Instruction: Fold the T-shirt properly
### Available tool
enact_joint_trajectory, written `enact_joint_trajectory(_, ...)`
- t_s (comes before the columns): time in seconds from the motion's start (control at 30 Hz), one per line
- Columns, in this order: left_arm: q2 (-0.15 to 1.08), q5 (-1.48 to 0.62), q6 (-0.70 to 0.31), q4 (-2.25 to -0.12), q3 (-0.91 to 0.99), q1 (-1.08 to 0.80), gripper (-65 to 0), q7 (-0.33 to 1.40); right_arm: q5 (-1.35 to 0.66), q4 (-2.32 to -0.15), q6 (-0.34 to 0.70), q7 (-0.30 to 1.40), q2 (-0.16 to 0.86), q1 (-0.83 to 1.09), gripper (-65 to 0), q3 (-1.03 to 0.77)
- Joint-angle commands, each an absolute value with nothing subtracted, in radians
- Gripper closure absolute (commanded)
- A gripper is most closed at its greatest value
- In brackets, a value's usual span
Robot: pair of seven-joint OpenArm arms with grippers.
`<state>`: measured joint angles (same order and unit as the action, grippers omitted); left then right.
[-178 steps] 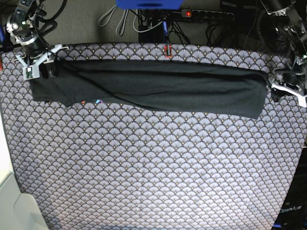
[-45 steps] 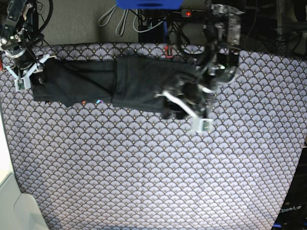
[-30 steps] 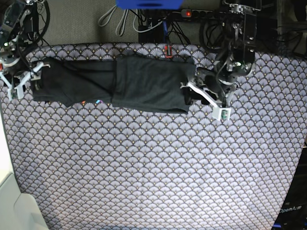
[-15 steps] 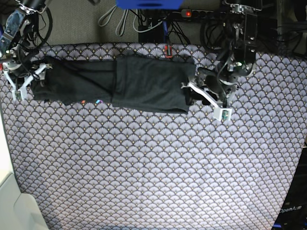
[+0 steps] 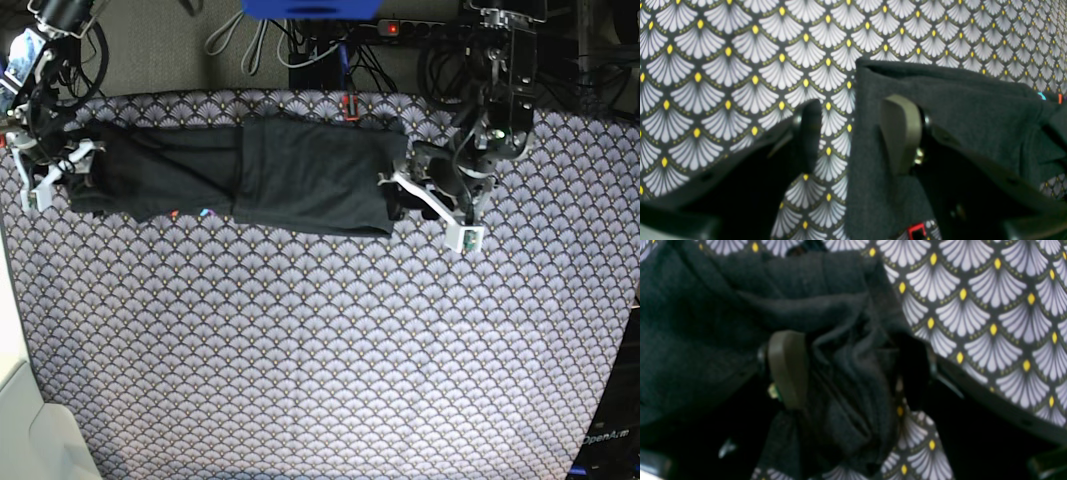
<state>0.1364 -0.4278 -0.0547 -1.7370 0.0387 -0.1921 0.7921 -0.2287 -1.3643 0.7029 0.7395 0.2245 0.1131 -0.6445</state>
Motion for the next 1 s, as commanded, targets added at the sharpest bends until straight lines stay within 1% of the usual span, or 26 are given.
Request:
enact_joint_trajectory(0.0, 0.142, -0.435, -0.059, -1.759, 0.041, -0.186, -31.2, 0.776, -0.2, -1.343, 0.698, 0.831, 0.237, 0.113, -43.1, -0.639)
enact_joint_trajectory(0.1, 0.142, -0.435, -0.059, -1.761, 0.042, -0.197, -31.2, 0.776, -0.231, -1.342, 0.698, 0.866, 0.246, 0.111, -43.1, -0.641)
enact_joint_trajectory(0.57, 0.156, -0.435, -0.059, -1.781, 0.042, -0.199, -31.2, 0.776, -0.237, -1.342, 0.698, 0.868, 0.246, 0.119, -42.8, -0.634)
enact_joint_trajectory(0.63, 0.156, -0.435, -0.059, -1.781, 0.042, -0.199, -31.2, 0.776, -0.237, -1.342, 0.698, 0.868, 0.246, 0.119, -40.8, -0.633)
enact_joint_trajectory(0.67, 0.156, -0.435, -0.059, -1.781, 0.042, -0.199, -31.2, 0.776, -0.239, -1.342, 0.698, 0.868, 0.246, 0.119, -38.7, -0.633)
enact_joint_trajectory(0.73, 0.156, -0.435, -0.059, -1.781, 0.042, -0.199, -31.2, 0.776, -0.237, -1.342, 0.698, 0.868, 0.246, 0.12, -32.1, -0.631)
enact_joint_trajectory(0.83, 0.156, -0.435, -0.059, -1.781, 0.042, -0.209, -31.2, 0.774, -0.234, -1.342, 0.698, 0.877, 0.245, 0.12, -16.2, -0.631)
enact_joint_trajectory(0.9, 0.156, -0.435, -0.059, -1.781, 0.042, -0.211, -31.2, 0.774, -0.234, -1.342, 0.698, 0.906, 0.245, 0.12, -2.5, -0.631)
enact_joint_trajectory(0.93, 0.156, -0.435, -0.059, -1.781, 0.042, -0.213, -31.2, 0.774, -0.234, -1.342, 0.698, 0.92, 0.246, 0.12, 0.0, -0.631)
enact_joint_trajectory(0.97, 0.156, -0.435, -0.059, -1.781, 0.042, -0.213, -31.2, 0.774, -0.234, -1.342, 0.698, 0.924, 0.246, 0.119, 0.0, -0.631)
